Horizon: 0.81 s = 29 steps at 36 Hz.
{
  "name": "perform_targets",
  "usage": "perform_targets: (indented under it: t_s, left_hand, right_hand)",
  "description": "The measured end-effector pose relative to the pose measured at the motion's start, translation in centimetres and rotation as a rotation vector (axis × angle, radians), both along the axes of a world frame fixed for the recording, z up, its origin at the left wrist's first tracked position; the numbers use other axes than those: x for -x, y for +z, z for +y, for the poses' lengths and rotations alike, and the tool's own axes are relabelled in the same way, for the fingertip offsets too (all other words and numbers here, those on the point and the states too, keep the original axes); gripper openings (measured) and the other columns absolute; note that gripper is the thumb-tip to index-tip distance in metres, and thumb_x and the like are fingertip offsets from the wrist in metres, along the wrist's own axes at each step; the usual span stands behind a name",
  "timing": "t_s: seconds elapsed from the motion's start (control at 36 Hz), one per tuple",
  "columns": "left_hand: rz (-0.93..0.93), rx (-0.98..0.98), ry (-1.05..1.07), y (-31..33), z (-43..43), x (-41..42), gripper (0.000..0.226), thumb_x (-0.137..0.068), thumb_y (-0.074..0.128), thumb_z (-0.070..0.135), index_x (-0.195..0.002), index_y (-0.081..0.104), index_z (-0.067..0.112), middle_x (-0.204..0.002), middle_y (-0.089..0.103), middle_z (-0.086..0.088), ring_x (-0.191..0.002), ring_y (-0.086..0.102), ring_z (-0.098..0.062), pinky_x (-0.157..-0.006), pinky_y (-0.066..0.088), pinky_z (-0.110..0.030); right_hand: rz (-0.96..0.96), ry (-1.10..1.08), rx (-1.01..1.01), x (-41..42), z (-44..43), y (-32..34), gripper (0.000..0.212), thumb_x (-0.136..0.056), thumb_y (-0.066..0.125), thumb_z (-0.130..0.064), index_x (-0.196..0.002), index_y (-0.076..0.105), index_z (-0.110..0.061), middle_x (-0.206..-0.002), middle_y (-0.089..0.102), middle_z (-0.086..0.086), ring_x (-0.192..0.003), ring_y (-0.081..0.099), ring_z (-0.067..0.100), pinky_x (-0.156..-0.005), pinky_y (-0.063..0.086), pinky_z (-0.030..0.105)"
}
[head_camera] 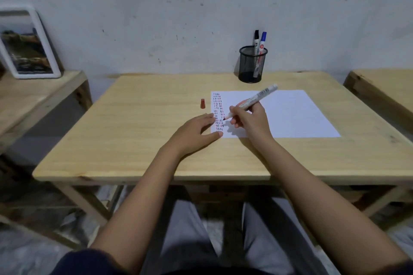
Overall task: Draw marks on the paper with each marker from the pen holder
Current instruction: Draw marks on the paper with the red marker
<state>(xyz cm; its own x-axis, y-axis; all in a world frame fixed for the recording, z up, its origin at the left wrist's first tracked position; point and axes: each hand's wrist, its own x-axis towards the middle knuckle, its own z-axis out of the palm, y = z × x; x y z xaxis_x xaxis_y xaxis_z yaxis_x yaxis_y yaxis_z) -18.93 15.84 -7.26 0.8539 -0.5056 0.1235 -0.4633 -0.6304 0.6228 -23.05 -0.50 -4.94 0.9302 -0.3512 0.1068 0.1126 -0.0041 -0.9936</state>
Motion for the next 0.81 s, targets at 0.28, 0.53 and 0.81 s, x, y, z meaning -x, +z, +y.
perform_targets:
  t_s: [0.28,0.53,0.81]
  left_hand:
    - [-0.028,-0.017,-0.012,0.02,-0.20,0.17,0.059,-0.085,0.060,0.044,-0.138,0.045,0.021,-0.152,0.034,0.009,-0.140,0.029,-0.005,-0.113,0.028,-0.029]
    - [-0.015,-0.015,-0.011,0.04,-0.14,0.19,0.058,-0.085,0.060,0.044,-0.137,0.046,0.022,-0.151,0.035,0.009,-0.140,0.028,-0.005,-0.113,0.029,-0.032]
    - [-0.020,-0.029,-0.011,0.07,-0.19,0.22,0.059,-0.086,0.058,0.046,-0.138,0.044,0.023,-0.152,0.034,0.009,-0.140,0.028,-0.007,-0.110,0.030,-0.032]
  right_hand:
    - [0.078,0.074,0.123,0.34,0.76,0.33,0.011,-0.089,0.052,-0.003,-0.095,0.043,-0.004,-0.073,0.052,0.004,-0.042,0.054,-0.002,-0.038,0.040,0.008]
    - [0.092,0.087,0.179,0.14,0.80,0.19,0.013,-0.091,0.052,-0.007,-0.097,0.041,-0.009,-0.090,0.053,0.006,-0.068,0.055,0.010,-0.040,0.041,0.007]
    - [0.092,0.088,0.213,-0.05,0.86,0.13,0.014,-0.091,0.052,-0.007,-0.100,0.041,-0.010,-0.099,0.053,0.007,-0.074,0.056,0.012,-0.041,0.041,0.005]
